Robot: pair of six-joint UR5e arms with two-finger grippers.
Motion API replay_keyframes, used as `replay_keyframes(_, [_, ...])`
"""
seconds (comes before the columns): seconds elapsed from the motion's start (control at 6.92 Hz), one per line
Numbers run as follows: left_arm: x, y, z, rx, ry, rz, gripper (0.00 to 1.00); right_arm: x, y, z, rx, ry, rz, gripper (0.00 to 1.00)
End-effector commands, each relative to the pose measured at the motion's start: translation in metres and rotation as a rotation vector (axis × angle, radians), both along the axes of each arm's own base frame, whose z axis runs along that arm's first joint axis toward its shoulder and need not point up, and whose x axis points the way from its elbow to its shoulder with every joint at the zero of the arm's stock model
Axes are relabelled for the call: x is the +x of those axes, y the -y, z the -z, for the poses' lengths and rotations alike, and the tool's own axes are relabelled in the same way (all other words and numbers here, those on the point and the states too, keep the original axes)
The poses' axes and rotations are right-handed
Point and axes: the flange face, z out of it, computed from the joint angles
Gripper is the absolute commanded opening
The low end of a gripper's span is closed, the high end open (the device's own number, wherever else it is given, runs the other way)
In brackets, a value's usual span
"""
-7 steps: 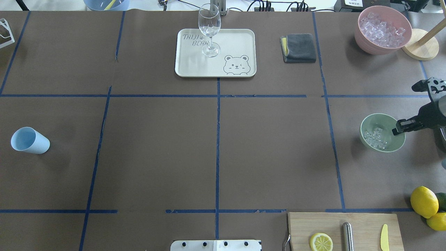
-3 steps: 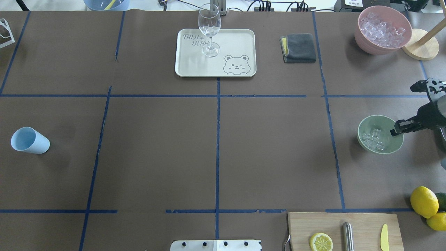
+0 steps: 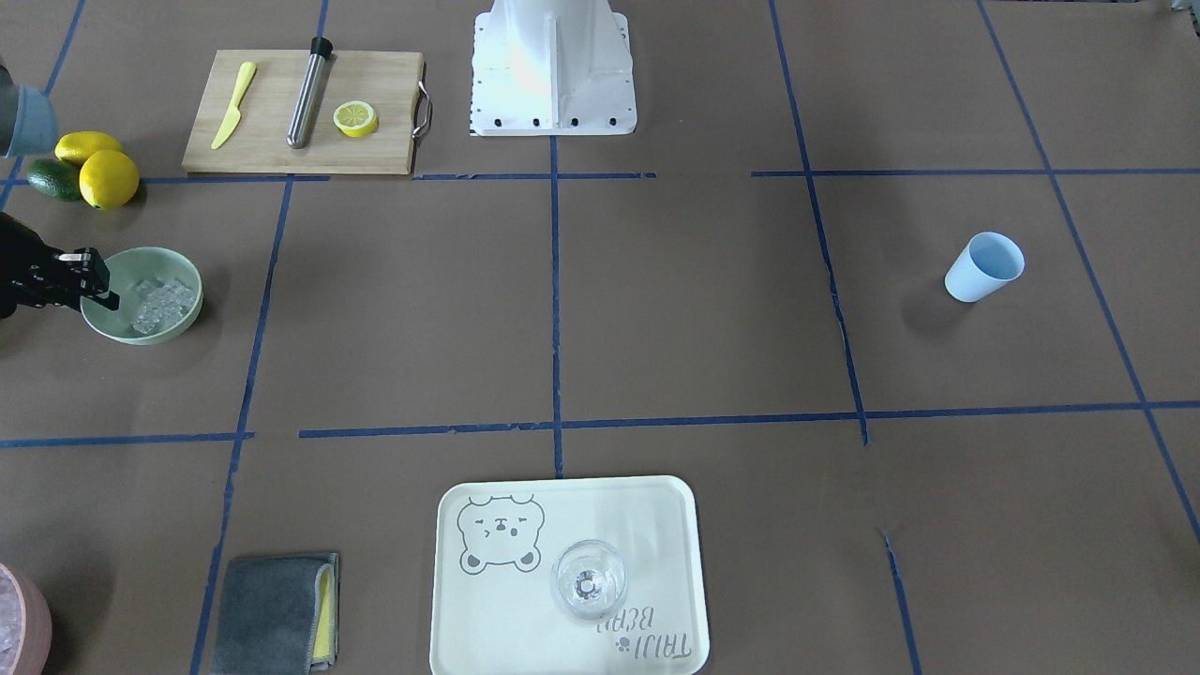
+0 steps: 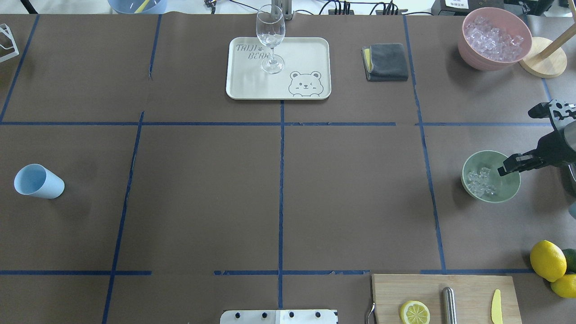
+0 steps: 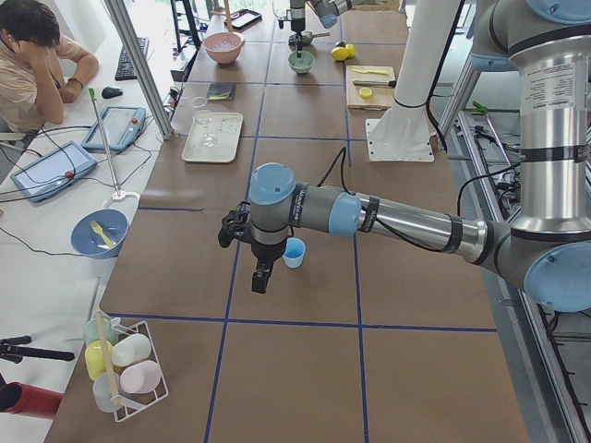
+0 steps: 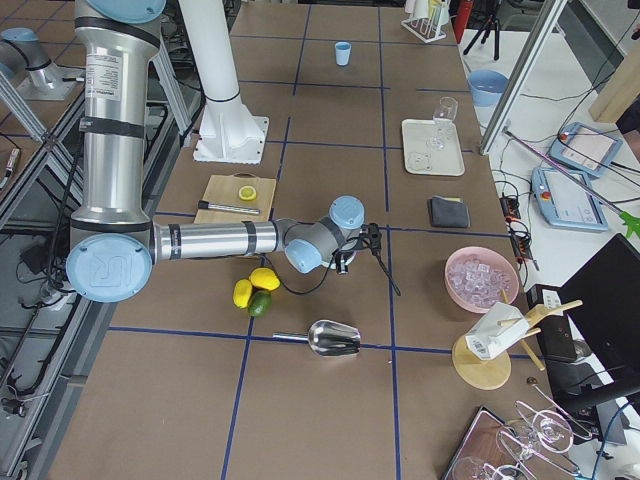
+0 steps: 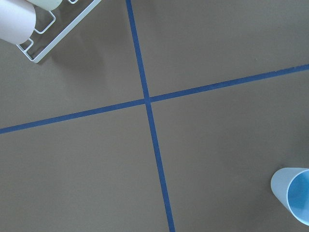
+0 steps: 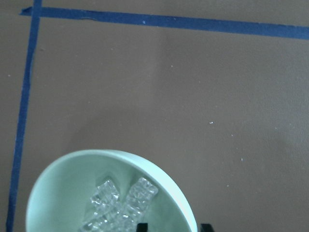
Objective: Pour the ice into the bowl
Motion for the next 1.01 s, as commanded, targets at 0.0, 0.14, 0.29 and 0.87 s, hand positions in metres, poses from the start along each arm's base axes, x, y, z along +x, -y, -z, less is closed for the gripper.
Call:
replay_keyframes(0.0, [0.000, 0.000, 0.000, 0.000, -0.001, 0.000, 1.00, 0.051, 0.014, 0.024, 0.028, 0.043, -0.085, 1.00])
replay_keyframes(0.14, [0.001, 0.000, 0.000, 0.000, -0.001, -0.002, 1.00, 0.082, 0.022, 0.023, 0.076, 0.039, -0.111, 1.00])
replay_keyframes(0.29, [0.001, 0.000, -0.001, -0.002, -0.001, -0.002, 1.00, 0.110, 0.019, 0.004, 0.101, 0.008, -0.109, 1.00])
replay_keyframes(0.87, [-0.002, -0.002, -0.041, -0.014, 0.014, -0.096, 1.00, 0.252, 0.049, -0.016, 0.101, -0.122, 0.103, 1.00])
